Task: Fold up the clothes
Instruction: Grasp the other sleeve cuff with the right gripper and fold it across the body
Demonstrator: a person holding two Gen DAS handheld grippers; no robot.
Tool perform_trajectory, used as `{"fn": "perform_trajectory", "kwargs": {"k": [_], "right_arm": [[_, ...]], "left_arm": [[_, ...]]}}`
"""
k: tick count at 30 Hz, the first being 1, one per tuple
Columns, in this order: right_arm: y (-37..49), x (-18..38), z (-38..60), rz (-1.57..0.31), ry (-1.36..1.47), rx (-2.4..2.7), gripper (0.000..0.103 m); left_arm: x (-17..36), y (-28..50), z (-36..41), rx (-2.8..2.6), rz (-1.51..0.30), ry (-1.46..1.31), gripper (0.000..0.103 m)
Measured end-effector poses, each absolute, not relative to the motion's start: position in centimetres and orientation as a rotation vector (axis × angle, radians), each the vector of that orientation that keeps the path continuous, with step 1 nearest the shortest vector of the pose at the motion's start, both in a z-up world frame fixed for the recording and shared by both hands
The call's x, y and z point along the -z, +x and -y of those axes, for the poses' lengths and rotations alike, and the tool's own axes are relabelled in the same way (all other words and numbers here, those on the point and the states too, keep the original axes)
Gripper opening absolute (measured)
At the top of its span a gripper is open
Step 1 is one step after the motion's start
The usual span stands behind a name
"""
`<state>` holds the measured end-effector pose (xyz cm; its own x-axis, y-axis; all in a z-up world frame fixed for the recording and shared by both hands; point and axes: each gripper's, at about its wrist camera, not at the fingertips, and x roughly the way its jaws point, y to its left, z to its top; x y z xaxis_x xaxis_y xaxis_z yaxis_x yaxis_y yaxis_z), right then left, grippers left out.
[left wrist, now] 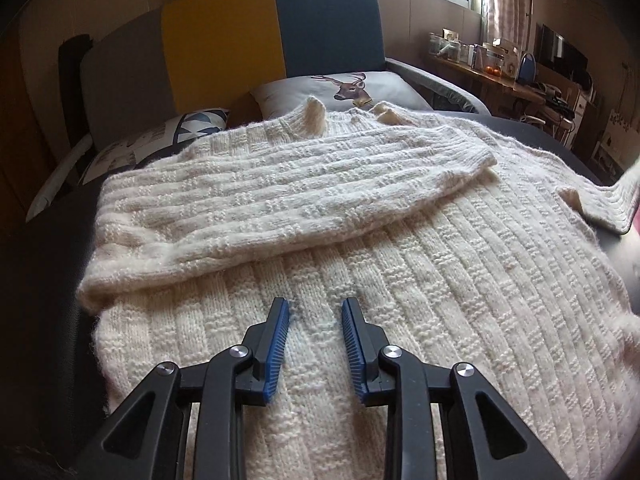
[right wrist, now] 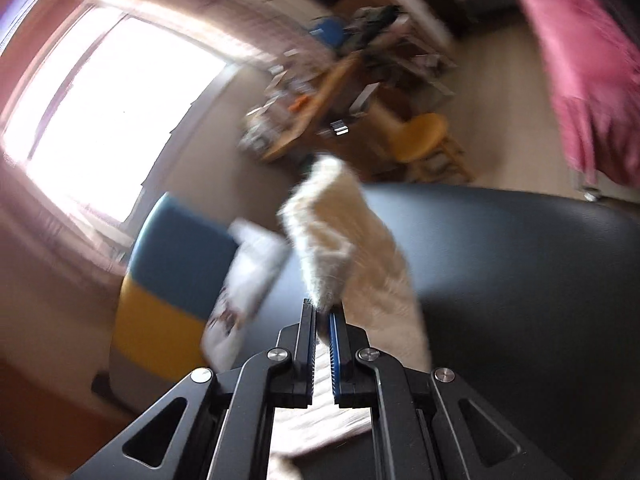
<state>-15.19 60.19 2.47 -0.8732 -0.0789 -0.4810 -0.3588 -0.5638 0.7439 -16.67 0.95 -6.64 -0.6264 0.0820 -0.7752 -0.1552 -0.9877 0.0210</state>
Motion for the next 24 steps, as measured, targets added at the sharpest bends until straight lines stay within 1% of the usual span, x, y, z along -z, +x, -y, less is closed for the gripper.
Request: {"fn": "perform_trajectory", "kwargs": {"k": [3, 5, 7, 10, 14, 17, 19, 20, 22, 24], "right_arm": [[-16.4, -3.4, -55.5, -1.363, -0.789, -2.665, 0.006], [-17.1, -3.0, -52.2, -1.363, -0.86, -2.726, 0.006], [-18.2, -2.1, -48.5, -1.356, -0.956, -2.779, 0.006], [-19.6, -0.4, -43.1, -1.342, -1.103, -2.844, 0.006], [-20.9, 3.4, -37.1, -1.32, -1.291, -2.856, 0.006], [-21.5, 6.2, -34.1, -1.201, -1.392, -2.854, 0.006], [-21.7, 7.7, -32.7, -1.09, -1.468, -2.856, 0.007], [-21.7, 8.2, -32.5, -1.048, -1.499, -2.849, 0.008], [-20.9, 8.1, -32.4, -1.033, -1.506, -2.881, 0.01], [-19.7, 7.6, -32.6, -1.0, -1.49, -2.921, 0.02]], "left_arm": [[6.6, -16.7, -0.8, -2.707, -0.106, -1.29, 0.028], [6.4, -16.8, -1.0, -2.697, -0.1, -1.293, 0.028], [6.2, -16.9, -1.1, -2.687, -0.095, -1.296, 0.028], [5.5, -16.7, -1.5, -2.65, -0.007, -1.279, 0.027], [4.9, -16.4, -2.9, -2.579, 0.091, -1.252, 0.027], [4.9, -16.7, -4.6, -2.526, 0.136, -1.263, 0.028], [4.9, -16.9, -5.6, -2.49, 0.165, -1.271, 0.029], [4.9, -17.0, -6.2, -2.48, 0.166, -1.268, 0.03], [4.9, -17.3, -7.5, -2.465, 0.161, -1.259, 0.033], [4.9, -17.6, -8.3, -2.451, 0.174, -1.249, 0.039]]}}
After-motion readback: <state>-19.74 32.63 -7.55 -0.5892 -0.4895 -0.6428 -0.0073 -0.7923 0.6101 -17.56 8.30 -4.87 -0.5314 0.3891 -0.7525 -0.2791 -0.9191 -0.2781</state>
